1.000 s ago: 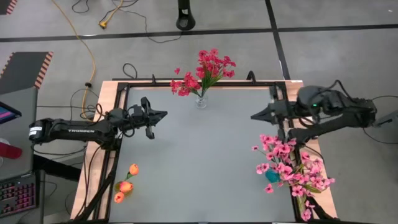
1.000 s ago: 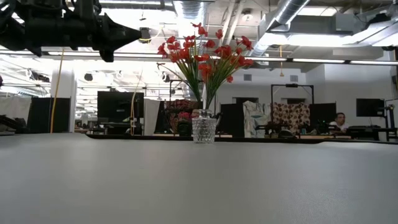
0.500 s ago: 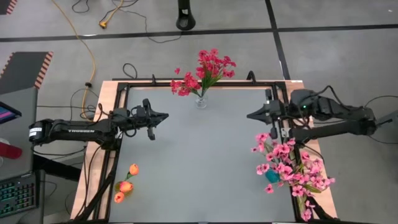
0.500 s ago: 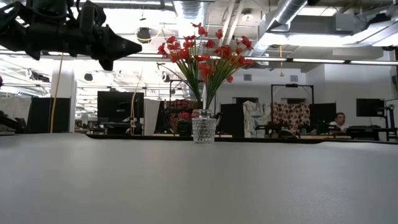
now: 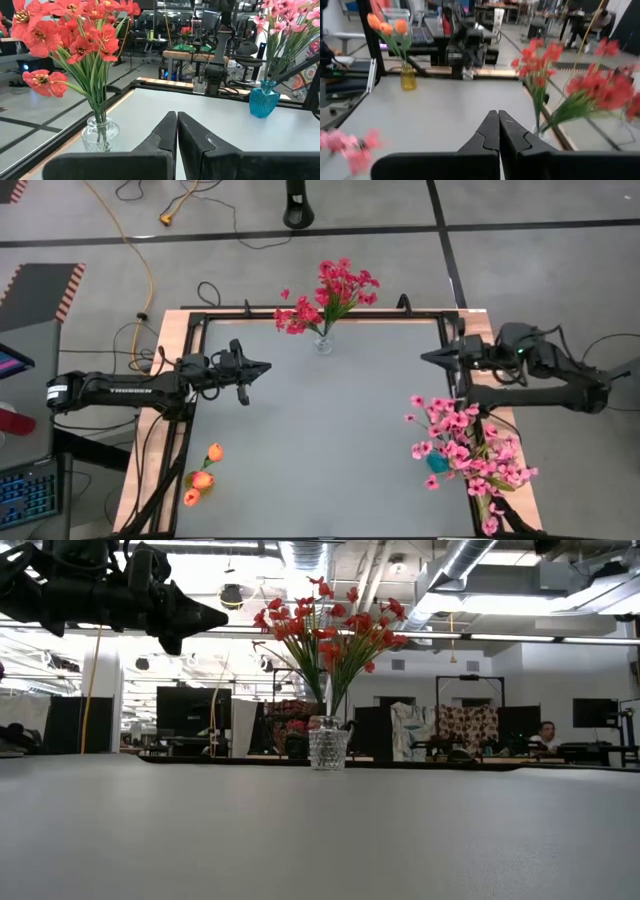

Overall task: Sort flowers into vase by color
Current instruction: Return to Home Position

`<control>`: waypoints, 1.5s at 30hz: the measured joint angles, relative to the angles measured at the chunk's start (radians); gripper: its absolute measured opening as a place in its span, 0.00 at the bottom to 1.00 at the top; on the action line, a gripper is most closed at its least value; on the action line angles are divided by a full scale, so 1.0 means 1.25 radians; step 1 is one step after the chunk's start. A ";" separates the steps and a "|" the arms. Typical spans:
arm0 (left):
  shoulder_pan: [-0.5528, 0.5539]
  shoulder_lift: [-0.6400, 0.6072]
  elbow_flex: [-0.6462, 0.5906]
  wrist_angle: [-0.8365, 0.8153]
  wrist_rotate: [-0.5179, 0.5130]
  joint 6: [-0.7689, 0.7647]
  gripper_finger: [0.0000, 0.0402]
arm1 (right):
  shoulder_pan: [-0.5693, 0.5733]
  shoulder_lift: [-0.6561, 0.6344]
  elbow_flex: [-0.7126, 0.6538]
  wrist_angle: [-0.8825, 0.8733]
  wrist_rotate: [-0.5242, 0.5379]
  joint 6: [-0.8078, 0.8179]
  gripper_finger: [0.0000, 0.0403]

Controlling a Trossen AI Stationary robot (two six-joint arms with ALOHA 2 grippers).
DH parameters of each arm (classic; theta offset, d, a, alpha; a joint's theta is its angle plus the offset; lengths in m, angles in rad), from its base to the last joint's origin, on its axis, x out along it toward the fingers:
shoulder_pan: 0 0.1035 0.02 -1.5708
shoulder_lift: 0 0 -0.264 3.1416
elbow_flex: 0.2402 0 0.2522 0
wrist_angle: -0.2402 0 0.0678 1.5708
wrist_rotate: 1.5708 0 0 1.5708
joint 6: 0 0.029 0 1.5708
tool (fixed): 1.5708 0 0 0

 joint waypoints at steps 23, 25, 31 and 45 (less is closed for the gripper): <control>0.000 0.037 0.000 -0.038 0.001 0.101 0.00 | 0.001 -0.071 -0.433 0.441 -0.076 0.056 0.05; 0.000 0.013 0.000 -0.090 0.001 0.101 0.00 | 0.001 -0.071 -0.450 0.446 -0.077 0.078 0.05; 0.000 -0.078 0.000 -0.233 0.002 0.080 0.00 | 0.001 -0.091 -0.507 0.458 -0.077 0.101 0.05; -0.001 -0.179 -0.046 -0.298 0.023 0.050 0.00 | 0.001 -0.327 -0.592 0.434 -0.075 0.102 0.05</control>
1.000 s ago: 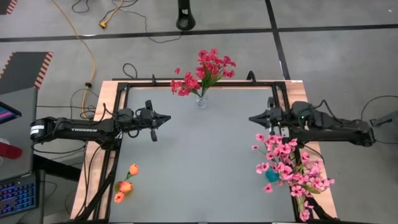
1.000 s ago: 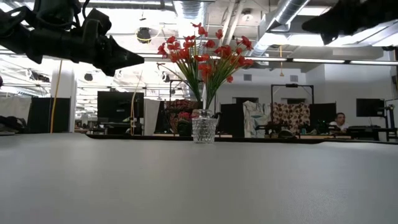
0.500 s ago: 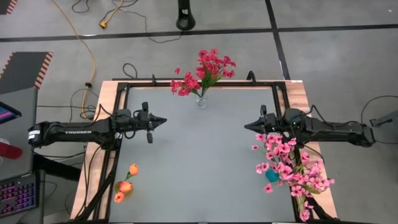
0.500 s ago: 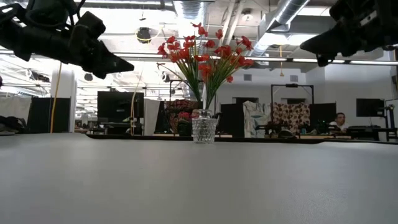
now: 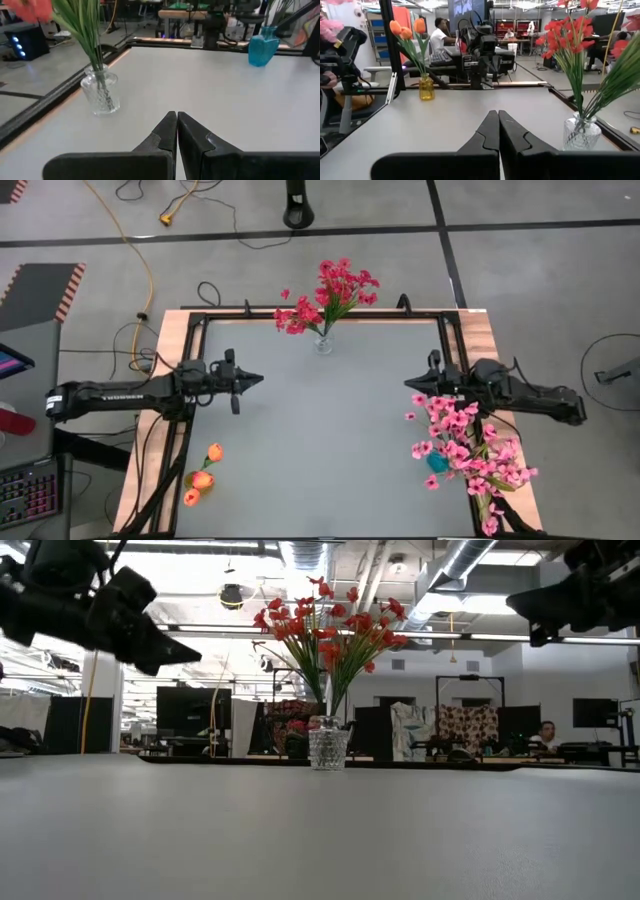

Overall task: Sort flowers into vase by color
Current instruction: Return to Home Position

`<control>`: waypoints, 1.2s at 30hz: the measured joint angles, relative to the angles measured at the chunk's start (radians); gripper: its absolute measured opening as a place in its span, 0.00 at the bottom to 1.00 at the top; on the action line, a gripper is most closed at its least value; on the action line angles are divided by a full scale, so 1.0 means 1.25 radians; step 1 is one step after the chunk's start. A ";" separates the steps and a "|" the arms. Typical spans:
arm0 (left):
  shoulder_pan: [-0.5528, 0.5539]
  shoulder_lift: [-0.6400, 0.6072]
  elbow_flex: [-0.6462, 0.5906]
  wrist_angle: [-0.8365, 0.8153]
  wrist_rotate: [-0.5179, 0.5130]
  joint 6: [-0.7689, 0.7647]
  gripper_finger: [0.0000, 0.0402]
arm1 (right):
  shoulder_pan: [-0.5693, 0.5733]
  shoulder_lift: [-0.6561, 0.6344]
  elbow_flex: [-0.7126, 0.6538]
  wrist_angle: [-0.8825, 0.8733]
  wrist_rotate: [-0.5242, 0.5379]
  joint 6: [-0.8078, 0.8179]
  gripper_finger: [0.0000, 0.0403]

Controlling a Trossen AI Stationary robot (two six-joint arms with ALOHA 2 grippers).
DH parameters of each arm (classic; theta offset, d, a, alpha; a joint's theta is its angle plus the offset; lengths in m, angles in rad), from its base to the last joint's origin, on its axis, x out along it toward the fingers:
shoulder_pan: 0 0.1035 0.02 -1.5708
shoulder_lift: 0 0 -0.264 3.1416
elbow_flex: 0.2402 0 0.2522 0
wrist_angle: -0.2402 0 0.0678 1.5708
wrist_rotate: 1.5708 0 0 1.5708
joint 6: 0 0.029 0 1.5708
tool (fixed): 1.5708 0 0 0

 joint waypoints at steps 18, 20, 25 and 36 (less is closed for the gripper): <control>0.000 -0.236 -0.096 -0.023 -0.032 0.030 0.00 | 0.000 -0.070 0.001 -0.112 0.008 0.021 0.06; 0.000 -0.293 -0.096 -0.083 -0.046 0.029 0.00 | 0.000 -0.070 0.001 -0.114 0.009 0.021 0.06; 0.000 -0.427 -0.095 -0.169 -0.038 0.033 0.00 | 0.000 -0.070 0.001 -0.153 0.009 0.047 0.06; 0.000 -0.408 -0.099 -0.160 -0.029 0.078 0.00 | 0.000 -0.069 0.001 -0.251 0.101 0.065 0.06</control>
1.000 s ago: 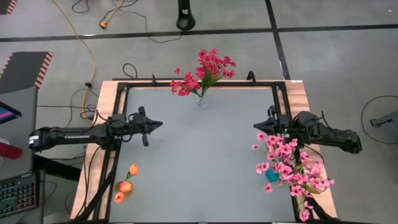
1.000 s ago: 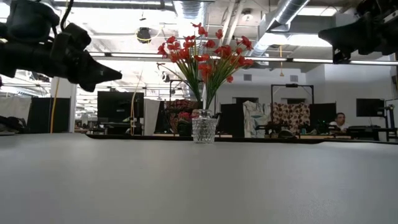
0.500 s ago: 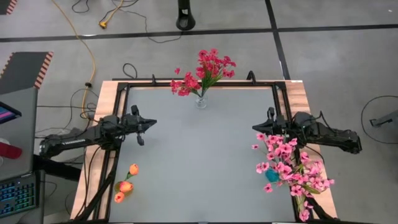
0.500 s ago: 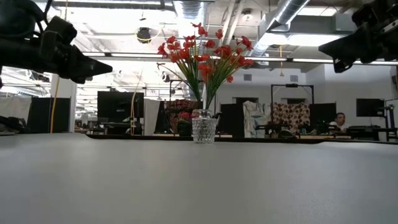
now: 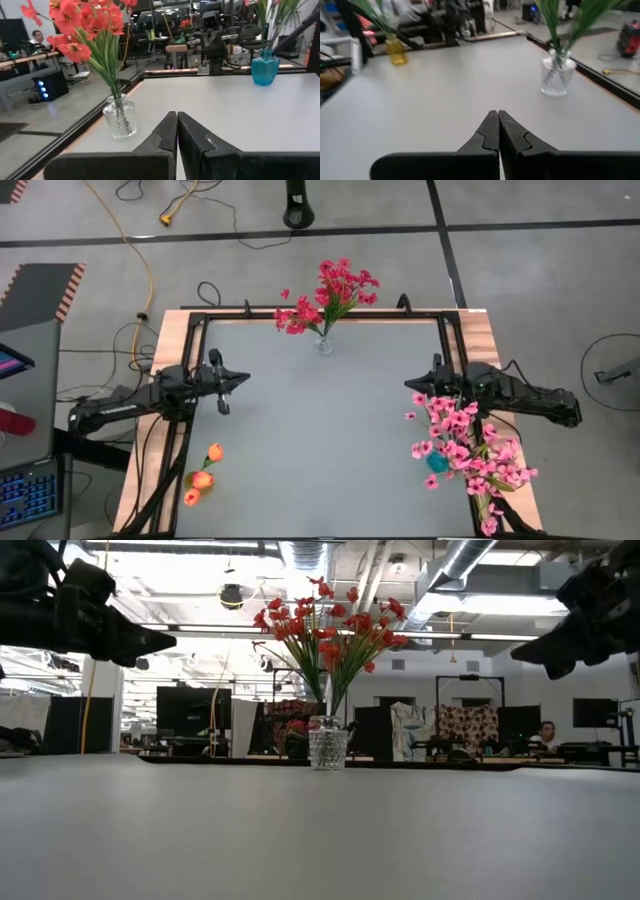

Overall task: Sort flowers into vase by color
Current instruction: Return to Home Position

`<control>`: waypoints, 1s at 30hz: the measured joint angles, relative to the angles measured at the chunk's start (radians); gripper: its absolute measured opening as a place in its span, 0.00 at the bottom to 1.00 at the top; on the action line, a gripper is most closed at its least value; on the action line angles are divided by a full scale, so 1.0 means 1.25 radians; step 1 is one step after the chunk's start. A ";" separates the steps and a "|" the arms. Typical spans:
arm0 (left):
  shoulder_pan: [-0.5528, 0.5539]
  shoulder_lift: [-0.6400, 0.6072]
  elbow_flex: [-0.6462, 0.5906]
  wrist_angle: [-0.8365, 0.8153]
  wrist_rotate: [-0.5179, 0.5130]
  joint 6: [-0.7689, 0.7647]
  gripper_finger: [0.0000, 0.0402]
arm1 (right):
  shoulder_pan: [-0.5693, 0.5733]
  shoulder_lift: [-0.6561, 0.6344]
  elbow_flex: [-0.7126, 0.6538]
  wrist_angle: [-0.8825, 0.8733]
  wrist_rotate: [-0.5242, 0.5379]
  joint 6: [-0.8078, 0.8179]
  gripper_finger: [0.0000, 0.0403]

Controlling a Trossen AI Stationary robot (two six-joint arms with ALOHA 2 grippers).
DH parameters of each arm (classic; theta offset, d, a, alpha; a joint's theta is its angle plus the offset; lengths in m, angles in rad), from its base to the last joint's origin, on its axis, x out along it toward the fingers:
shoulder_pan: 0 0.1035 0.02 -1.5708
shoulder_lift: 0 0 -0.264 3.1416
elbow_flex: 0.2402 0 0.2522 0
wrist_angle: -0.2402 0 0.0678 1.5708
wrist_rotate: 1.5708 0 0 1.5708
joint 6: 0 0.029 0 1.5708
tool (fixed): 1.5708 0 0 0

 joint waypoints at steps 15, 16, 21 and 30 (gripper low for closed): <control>0.000 0.001 -0.001 0.001 0.006 0.012 0.00 | 0.000 0.018 -0.027 -0.064 0.053 -0.001 0.07; 0.000 0.001 -0.001 0.001 0.006 0.011 0.00 | 0.000 0.017 -0.027 -0.062 0.056 0.000 0.07; 0.000 0.002 -0.001 0.001 0.006 -0.004 0.00 | 0.000 0.017 -0.043 0.021 0.055 -0.022 0.07; 0.000 0.002 -0.001 0.001 0.006 -0.042 0.00 | 0.000 0.017 -0.112 0.264 0.029 -0.127 0.07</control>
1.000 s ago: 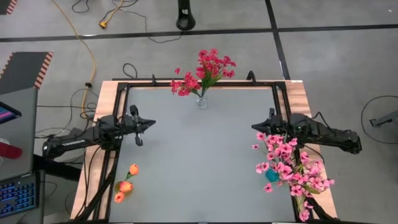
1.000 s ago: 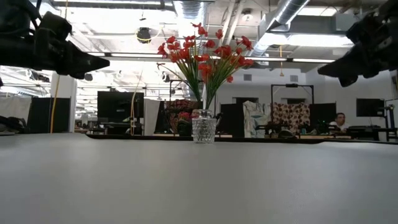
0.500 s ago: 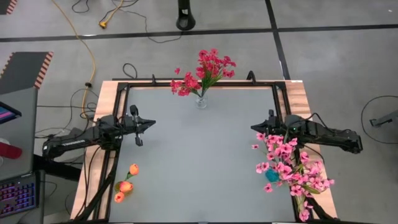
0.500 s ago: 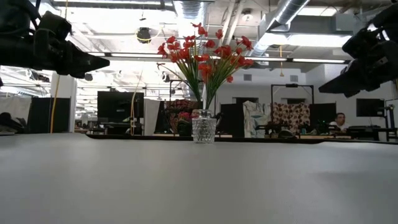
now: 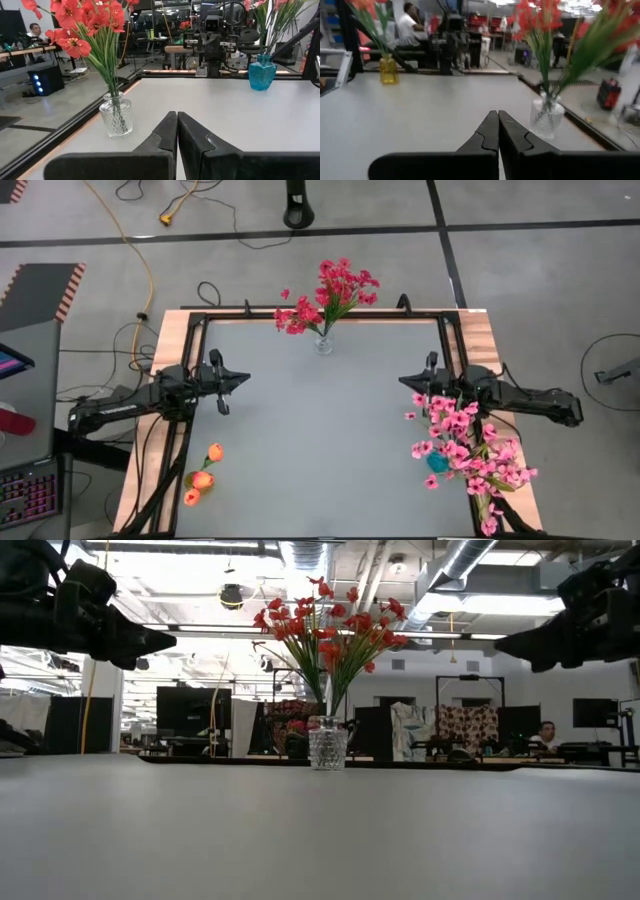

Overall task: Sort flowers into vase by color
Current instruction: Return to Home Position

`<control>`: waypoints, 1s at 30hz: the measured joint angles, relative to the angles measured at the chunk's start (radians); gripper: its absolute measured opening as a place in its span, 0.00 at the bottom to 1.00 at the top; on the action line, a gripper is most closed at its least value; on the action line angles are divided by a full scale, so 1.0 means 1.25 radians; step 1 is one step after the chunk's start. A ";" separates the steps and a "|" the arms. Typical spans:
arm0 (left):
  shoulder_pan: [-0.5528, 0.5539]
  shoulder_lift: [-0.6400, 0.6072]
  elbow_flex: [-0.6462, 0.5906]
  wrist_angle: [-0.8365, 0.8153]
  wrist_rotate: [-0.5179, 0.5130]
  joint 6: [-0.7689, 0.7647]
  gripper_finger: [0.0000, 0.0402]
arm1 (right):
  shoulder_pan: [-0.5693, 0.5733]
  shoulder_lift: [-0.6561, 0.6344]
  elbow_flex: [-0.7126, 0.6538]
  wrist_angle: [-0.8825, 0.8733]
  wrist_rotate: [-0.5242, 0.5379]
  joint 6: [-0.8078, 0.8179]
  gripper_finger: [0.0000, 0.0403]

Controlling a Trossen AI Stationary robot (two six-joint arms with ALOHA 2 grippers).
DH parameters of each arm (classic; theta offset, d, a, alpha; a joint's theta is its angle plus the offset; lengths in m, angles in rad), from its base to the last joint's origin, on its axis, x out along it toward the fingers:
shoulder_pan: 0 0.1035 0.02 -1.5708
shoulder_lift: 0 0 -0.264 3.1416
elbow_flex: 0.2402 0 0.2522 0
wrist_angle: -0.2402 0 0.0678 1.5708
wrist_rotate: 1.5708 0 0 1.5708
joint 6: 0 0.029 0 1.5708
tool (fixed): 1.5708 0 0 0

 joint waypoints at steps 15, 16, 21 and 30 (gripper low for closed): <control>0.000 0.000 0.000 0.000 -0.006 -0.006 0.00 | 0.000 0.002 -0.009 0.016 -0.019 0.081 0.09; 0.000 0.000 0.000 0.000 -0.006 -0.006 0.00 | 0.000 0.002 -0.009 0.016 -0.019 0.081 0.09; 0.000 0.000 0.000 0.000 -0.007 -0.007 0.00 | 0.000 0.002 -0.009 0.016 -0.019 0.082 0.09; 0.000 0.000 0.000 0.000 -0.007 -0.014 0.00 | 0.000 0.002 -0.009 0.016 -0.019 0.078 0.09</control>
